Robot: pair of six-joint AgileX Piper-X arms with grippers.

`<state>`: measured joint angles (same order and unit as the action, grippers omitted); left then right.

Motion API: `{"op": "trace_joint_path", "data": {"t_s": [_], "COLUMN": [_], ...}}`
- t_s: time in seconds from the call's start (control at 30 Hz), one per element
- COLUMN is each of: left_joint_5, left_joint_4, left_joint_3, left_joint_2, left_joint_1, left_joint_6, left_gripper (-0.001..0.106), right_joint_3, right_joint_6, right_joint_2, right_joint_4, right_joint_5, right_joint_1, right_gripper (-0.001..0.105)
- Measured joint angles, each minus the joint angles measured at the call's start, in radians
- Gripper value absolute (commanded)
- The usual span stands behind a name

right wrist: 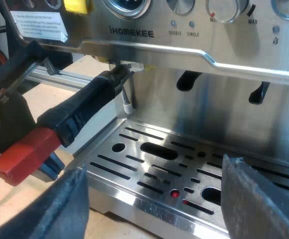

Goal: Put the handle in the coffee machine

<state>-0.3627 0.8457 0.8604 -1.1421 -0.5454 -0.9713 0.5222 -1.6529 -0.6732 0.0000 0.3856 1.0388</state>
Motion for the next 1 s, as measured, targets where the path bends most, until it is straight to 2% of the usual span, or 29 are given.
{"op": "trace_joint_path", "data": {"t_s": [0.13,0.17,0.2,0.3,0.37,0.5,0.6,0.63,0.67,0.7,0.73,0.77,0.83,0.9,0.97,1.0], "left_joint_5": [-0.016,-0.044,-0.045,-0.05,-0.047,-0.047,-0.047,-0.047,-0.047,-0.047,-0.047,-0.043,-0.026,-0.021,-0.02,-0.018], "left_joint_4": [0.034,0.055,0.059,0.081,0.1,0.137,0.153,0.156,0.166,0.174,0.189,0.196,0.201,0.201,0.201,0.201], "left_joint_3": [0.01,0.018,0.019,0.025,0.025,0.027,0.027,0.027,0.029,0.031,0.036,0.043,0.052,0.063,0.09,0.097], "left_joint_2": [0.044,0.079,0.091,0.154,0.213,0.303,0.368,0.393,0.416,0.426,0.439,0.453,0.47,0.477,0.478,0.478], "left_joint_1": [0.059,0.104,0.112,0.214,0.283,0.343,0.366,0.373,0.382,0.386,0.396,0.406,0.425,0.448,0.473,0.479], "left_joint_6": [0.001,-0.001,-0.001,-0.004,-0.01,-0.043,-0.076,-0.088,-0.094,-0.096,-0.099,-0.102,-0.134,-0.193,-0.298,-0.325], "left_gripper": [0.0,0.0,0.0,0.0,0.0,0.001,0.015,0.023,0.036,0.036,0.048,0.053,0.058,0.058,0.058,0.058], "right_joint_3": [0.0,0.0,0.0,0.0,0.017,0.064,0.104,0.125,0.141,0.145,0.159,0.167,0.177,0.19,0.218,0.228], "right_joint_6": [0.0,0.0,0.0,0.0,0.0,0.0,0.0,0.0,0.0,0.0,0.0,-0.007,-0.017,-0.017,-0.017,-0.017], "right_joint_2": [0.0,0.0,0.0,0.0,0.0,0.0,0.0,0.0,0.0,0.0,0.0,0.0,0.0,0.0,0.0,0.0], "right_joint_4": [0.0,0.0,0.0,0.028,0.08,0.17,0.238,0.273,0.295,0.307,0.334,0.35,0.371,0.385,0.394,0.397], "right_joint_5": [0.0,0.0,0.0,-0.02,-0.052,-0.088,-0.094,-0.097,-0.097,-0.098,-0.102,-0.104,-0.104,-0.131,-0.181,-0.183], "right_joint_1": [0.0,0.0,0.0,0.0,0.0,0.0,0.0,0.0,0.0,0.0,0.0,0.0,0.0,0.0,0.0,0.0], "right_gripper": [0.059,0.059,0.059,0.059,0.059,0.059,0.059,0.059,0.059,0.059,0.059,0.059,0.059,0.059,0.059,0.059]}}
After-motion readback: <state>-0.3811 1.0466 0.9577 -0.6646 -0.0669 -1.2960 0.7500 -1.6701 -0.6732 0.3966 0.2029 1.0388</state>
